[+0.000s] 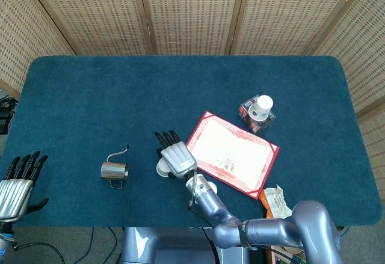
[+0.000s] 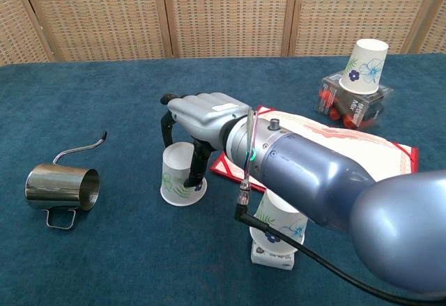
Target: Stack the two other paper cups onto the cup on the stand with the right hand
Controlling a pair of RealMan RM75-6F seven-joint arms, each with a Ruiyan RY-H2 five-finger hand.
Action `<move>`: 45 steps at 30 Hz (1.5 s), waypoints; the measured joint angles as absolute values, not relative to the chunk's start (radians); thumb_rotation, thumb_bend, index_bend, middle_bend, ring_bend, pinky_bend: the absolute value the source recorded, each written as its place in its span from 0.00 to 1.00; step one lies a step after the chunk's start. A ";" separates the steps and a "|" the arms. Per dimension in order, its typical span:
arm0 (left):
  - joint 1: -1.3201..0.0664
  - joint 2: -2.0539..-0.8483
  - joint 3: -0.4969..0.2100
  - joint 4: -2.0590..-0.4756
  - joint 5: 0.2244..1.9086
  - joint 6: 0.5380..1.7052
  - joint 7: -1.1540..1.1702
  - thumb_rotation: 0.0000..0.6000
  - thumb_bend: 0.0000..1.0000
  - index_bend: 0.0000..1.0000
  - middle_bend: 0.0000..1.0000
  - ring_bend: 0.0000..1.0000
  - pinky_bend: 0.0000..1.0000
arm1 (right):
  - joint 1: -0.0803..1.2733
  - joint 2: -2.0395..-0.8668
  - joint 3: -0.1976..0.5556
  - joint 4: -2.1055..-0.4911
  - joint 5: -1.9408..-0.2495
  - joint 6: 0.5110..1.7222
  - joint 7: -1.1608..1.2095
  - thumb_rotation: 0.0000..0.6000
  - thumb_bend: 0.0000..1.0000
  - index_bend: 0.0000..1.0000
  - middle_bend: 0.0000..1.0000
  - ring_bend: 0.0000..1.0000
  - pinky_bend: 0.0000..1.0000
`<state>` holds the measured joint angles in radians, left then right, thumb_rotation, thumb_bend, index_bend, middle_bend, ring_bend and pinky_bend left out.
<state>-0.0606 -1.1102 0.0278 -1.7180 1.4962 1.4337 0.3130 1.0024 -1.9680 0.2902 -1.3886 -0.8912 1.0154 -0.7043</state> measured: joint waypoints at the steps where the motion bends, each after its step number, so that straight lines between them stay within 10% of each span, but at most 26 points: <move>1: -0.061 -1.110 0.028 -1.719 1.497 1.434 0.312 1.00 0.19 0.00 0.00 0.00 0.00 | 1.002 -1.969 0.289 -1.387 -0.889 1.015 -0.705 1.00 0.10 0.48 0.06 0.00 0.00; 21: -0.061 -1.108 0.031 -1.722 1.503 1.437 0.307 1.00 0.18 0.00 0.00 0.00 0.00 | 1.020 -1.901 0.322 -1.515 -0.900 1.088 -0.814 1.00 0.10 0.50 0.06 0.00 0.00; 45: -0.061 -1.113 0.039 -1.731 1.518 1.437 0.326 1.00 0.19 0.00 0.00 0.00 0.00 | 0.917 -1.512 0.280 -2.058 -0.789 1.331 -1.025 1.00 0.10 0.50 0.05 0.00 0.00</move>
